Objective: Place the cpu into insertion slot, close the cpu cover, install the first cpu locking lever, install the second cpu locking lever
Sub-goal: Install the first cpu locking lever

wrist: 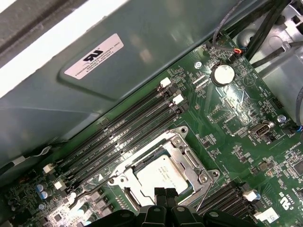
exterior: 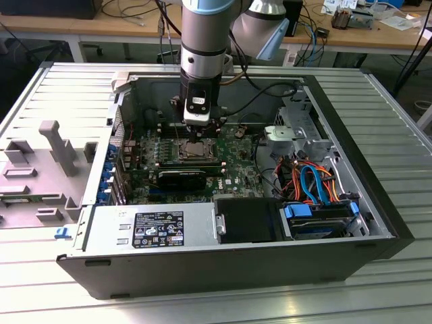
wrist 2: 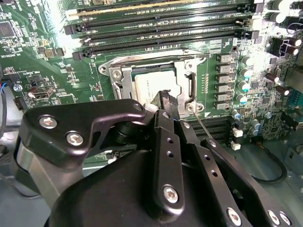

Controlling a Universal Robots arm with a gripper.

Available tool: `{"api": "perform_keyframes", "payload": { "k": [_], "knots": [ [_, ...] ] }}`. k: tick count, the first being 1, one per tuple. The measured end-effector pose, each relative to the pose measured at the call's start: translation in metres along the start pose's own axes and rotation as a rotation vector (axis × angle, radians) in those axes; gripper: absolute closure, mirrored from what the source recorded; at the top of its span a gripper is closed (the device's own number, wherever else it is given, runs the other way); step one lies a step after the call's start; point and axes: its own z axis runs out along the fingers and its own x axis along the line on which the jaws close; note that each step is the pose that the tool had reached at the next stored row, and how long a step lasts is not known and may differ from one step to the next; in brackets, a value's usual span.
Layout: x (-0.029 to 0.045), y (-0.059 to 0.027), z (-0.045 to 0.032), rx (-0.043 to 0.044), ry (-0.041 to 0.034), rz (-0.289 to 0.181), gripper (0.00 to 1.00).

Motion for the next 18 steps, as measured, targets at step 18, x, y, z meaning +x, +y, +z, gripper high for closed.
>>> {"api": "perform_keyframes", "payload": {
  "k": [18],
  "knots": [
    [0.0000, 0.0000, 0.0000, 0.0016, -0.0008, -0.029, 0.89]
  ]
}}
